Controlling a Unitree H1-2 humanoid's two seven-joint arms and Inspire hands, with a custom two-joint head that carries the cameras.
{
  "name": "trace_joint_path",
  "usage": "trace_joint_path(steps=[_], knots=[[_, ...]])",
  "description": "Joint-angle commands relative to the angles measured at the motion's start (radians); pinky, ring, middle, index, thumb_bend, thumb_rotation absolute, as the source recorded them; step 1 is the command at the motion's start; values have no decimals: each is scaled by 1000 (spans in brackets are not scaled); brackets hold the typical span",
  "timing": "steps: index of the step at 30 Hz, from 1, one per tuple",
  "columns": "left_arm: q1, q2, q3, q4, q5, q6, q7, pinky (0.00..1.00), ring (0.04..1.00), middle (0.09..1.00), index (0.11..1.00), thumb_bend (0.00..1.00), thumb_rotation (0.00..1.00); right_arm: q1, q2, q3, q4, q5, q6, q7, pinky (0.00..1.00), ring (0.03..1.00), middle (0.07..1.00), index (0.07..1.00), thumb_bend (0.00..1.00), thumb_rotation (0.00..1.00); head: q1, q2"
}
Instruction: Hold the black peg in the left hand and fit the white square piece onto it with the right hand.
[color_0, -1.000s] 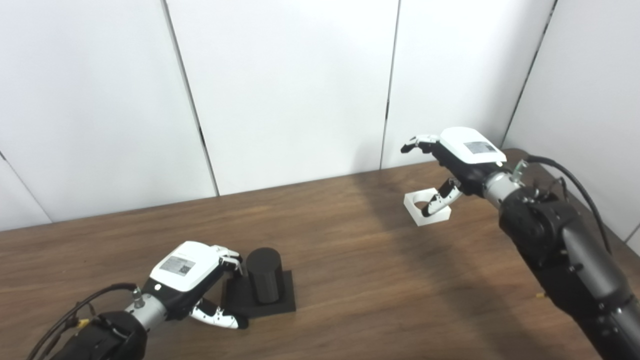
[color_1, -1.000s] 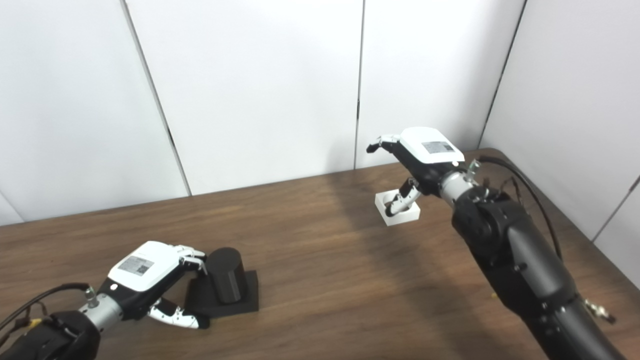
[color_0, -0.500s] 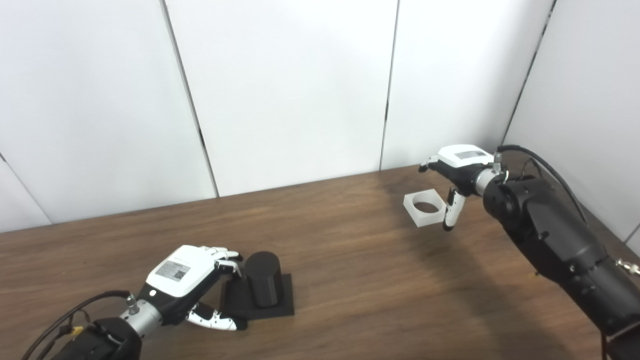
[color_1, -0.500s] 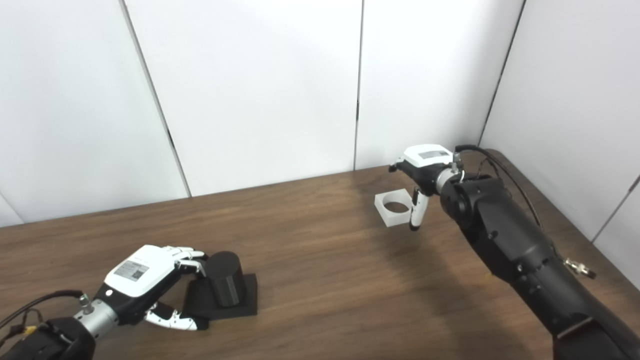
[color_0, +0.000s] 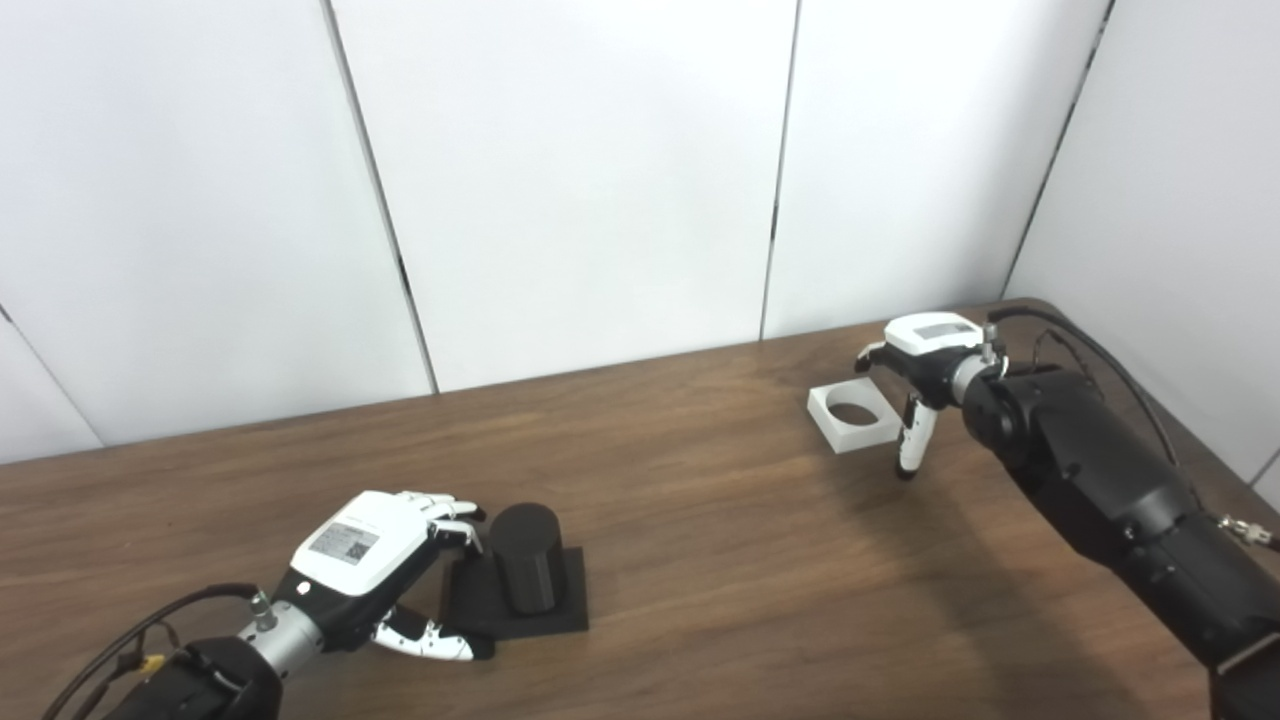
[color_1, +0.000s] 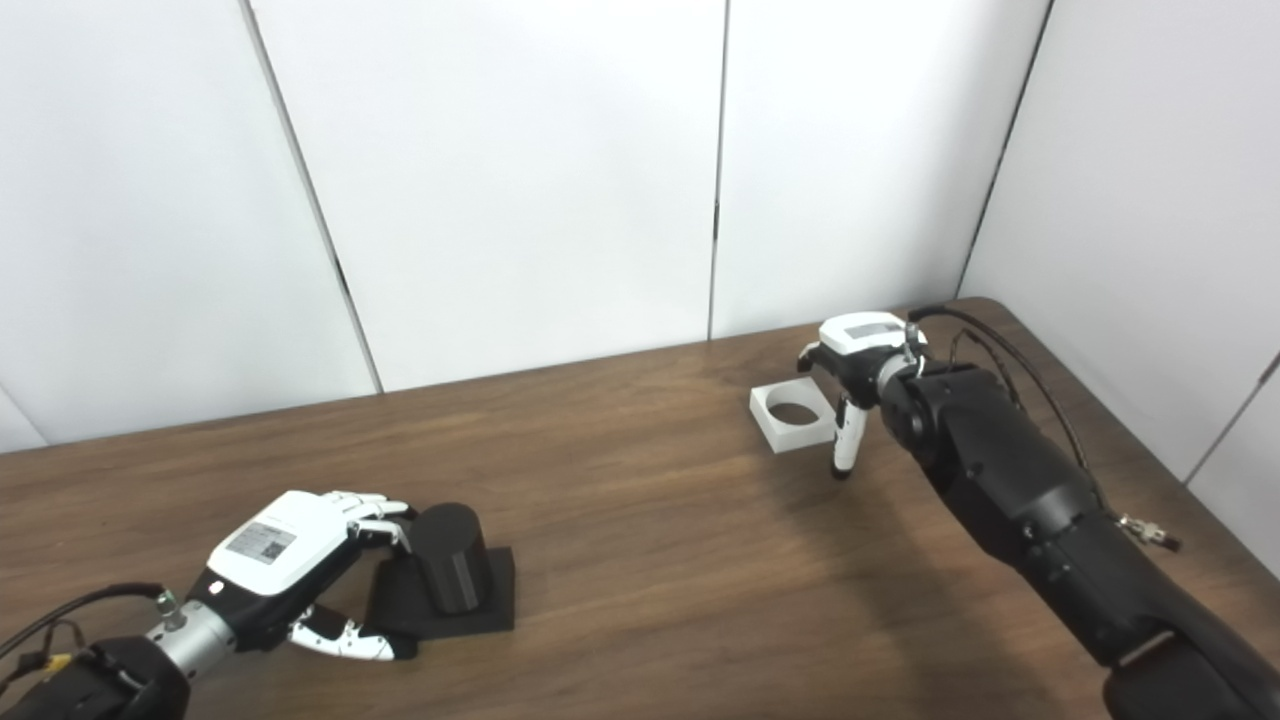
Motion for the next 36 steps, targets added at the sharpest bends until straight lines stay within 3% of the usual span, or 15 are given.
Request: trace_joint_path(steps=[1,10,22,36], knots=[[96,48,-74,57,84,8,-144,793,841,837,495,519,83,-48,-14,-10,-9,-3,-2,-32,715,845,894,860,934,131,-1,0],[105,52,-63,18,64,34,-165,828,841,828,494,521,79,-49,-2,-3,0,-4,9,-29,734,866,904,863,887,137,9,6],[115,55,-67,-33,68,63,-193,762,819,818,494,522,74,-54,12,9,21,13,-10,-53,721,854,901,856,868,145,34,23],[120,61,-66,-79,60,90,-218,753,815,812,493,522,73,-135,40,80,150,26,-52,-60,735,851,879,753,831,160,56,39]])
